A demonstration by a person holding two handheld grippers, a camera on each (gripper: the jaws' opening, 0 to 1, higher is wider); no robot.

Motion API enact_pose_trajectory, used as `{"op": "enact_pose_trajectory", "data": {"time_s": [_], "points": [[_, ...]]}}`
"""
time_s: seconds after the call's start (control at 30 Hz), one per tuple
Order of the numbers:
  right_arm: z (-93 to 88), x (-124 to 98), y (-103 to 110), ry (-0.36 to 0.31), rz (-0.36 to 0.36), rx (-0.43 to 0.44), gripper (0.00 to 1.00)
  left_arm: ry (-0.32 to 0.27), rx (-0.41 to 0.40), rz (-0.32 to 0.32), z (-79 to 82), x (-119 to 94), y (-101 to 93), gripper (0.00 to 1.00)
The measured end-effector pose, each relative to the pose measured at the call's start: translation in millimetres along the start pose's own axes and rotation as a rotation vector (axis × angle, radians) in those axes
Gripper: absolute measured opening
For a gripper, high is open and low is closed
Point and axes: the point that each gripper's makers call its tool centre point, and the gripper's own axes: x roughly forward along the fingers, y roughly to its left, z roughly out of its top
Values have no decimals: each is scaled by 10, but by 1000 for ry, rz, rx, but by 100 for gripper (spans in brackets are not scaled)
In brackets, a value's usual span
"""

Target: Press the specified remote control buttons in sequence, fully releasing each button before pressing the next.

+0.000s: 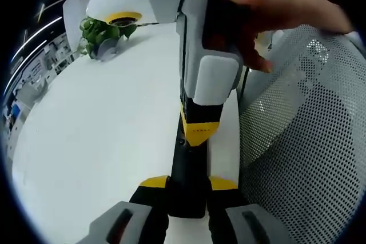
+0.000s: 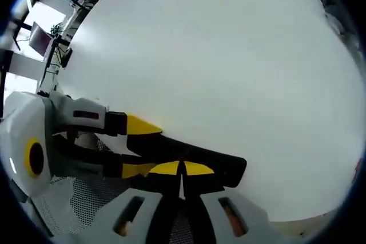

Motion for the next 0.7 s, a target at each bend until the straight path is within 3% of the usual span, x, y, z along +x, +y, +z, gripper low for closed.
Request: {"op": "enact_pose_trajectory", "data": {"time_s": [0.23, 0.43, 0.6, 0.7], "points": [[-14, -27, -7, 9, 2, -2, 0, 1, -1, 8, 2, -1, 2, 24], [56, -105, -73, -43, 22, 55, 0, -3, -28, 33, 8, 2, 44, 24], [44, -106, -98, -43, 11, 66, 0, 4, -35, 47, 12, 0, 60, 24], [58, -114, -97, -58, 2, 47, 0, 19, -37, 103, 5, -17, 147, 24]]}}
